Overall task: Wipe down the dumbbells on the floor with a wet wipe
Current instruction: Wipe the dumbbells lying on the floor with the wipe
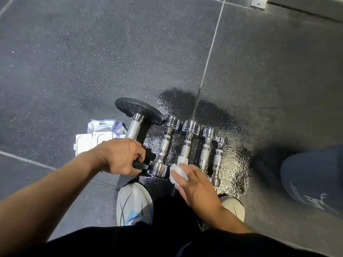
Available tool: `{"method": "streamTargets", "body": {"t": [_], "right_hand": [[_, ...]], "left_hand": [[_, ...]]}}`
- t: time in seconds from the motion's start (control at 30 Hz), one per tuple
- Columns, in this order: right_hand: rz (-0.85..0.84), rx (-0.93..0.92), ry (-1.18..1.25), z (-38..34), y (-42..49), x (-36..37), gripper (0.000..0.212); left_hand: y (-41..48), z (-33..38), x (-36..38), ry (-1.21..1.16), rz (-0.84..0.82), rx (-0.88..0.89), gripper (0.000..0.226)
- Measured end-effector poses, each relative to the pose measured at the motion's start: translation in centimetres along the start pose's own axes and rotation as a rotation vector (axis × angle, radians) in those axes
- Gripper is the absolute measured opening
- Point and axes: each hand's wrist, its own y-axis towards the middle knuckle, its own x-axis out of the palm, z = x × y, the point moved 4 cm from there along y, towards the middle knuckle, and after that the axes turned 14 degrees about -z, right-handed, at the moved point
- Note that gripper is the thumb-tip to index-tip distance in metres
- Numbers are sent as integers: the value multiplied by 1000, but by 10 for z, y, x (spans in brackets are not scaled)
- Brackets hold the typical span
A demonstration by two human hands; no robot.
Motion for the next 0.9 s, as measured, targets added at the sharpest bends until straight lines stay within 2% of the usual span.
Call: {"method": "streamTargets", "body": {"t": [0.27,0.43,0.57,0.77,0.9], "right_hand": [[-48,-20,-24,-16,30,-6,39],[17,-44,7,-5,20,-16,41],[13,82,-50,11,9,-27,47],[-150,166,-46,13,9,-14,63],[-254,215,96,13,17,-11,57]], "left_hand": [[1,-1,1,1,-2,-9,22],[3,-3,3,20,12,17,22],[5,-6,4,25,20,10,22],[4,-5,5,10,13,-12,22],[4,-5,5,19,17,-4,23]]}}
